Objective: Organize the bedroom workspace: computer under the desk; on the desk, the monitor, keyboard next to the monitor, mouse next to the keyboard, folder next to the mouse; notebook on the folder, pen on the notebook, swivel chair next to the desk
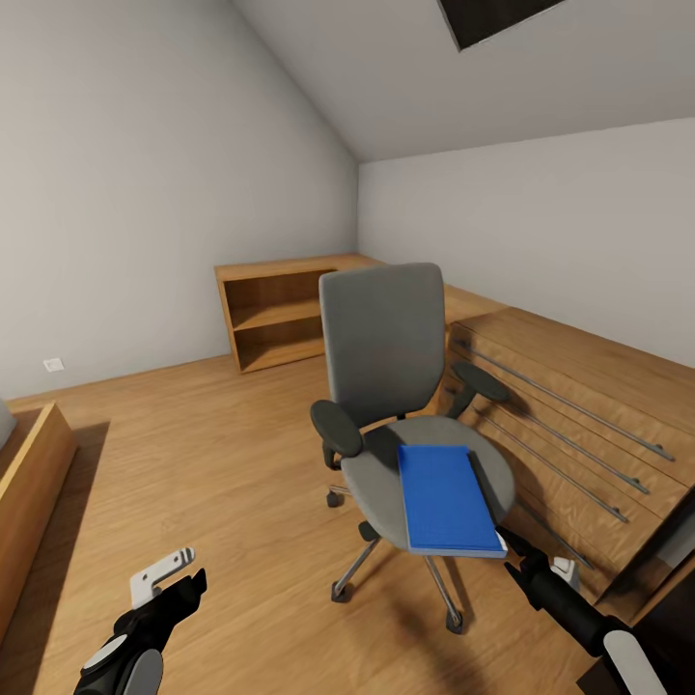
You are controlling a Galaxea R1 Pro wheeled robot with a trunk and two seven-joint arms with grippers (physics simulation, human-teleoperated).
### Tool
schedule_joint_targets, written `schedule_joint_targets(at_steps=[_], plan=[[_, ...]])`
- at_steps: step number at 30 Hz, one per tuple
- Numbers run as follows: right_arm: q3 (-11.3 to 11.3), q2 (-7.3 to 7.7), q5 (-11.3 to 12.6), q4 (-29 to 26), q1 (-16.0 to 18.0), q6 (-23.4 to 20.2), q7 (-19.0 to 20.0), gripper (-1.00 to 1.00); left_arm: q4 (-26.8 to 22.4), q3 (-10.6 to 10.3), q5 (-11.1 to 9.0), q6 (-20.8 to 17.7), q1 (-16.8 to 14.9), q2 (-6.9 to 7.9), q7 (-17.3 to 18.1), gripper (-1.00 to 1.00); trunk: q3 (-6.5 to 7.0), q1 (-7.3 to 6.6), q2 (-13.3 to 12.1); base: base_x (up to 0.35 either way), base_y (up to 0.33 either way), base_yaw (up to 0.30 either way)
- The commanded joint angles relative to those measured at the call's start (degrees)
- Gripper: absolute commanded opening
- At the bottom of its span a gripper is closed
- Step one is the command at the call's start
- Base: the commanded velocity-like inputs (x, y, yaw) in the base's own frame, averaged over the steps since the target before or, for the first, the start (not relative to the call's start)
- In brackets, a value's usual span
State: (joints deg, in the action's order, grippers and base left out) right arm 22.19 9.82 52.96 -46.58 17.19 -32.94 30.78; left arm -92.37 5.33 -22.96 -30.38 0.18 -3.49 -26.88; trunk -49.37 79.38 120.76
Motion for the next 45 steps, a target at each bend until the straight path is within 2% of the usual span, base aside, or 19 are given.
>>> schedule_joint_targets(at_steps=[1,33,34,45], plan=[[0.13,-0.02,0.30,0.02,0.03,-0.44,0.02,1.00,-0.09,0.03,-0.60,-0.12,-0.01,-0.03,-0.37,1.00,-0.04,0.00,0.02,0.000,0.000,0.000],[0.13,-0.16,0.25,0.08,0.03,-0.45,-0.02,1.00,-0.18,0.10,-0.68,-0.20,-0.01,0.04,-0.37,1.00,-0.04,0.00,0.02,0.025,0.017,0.000],[0.13,-0.16,0.26,0.08,0.03,-0.45,-0.02,-1.00,-0.18,0.11,-0.68,-0.20,-0.01,0.04,-0.37,1.00,-0.04,0.00,0.02,0.000,0.000,0.000],[0.16,-0.16,0.37,0.08,0.03,-0.54,-0.05,-1.00,-0.18,0.12,-0.68,-0.20,-0.01,0.04,-0.37,1.00,-0.04,0.00,0.02,0.000,0.000,0.000]])
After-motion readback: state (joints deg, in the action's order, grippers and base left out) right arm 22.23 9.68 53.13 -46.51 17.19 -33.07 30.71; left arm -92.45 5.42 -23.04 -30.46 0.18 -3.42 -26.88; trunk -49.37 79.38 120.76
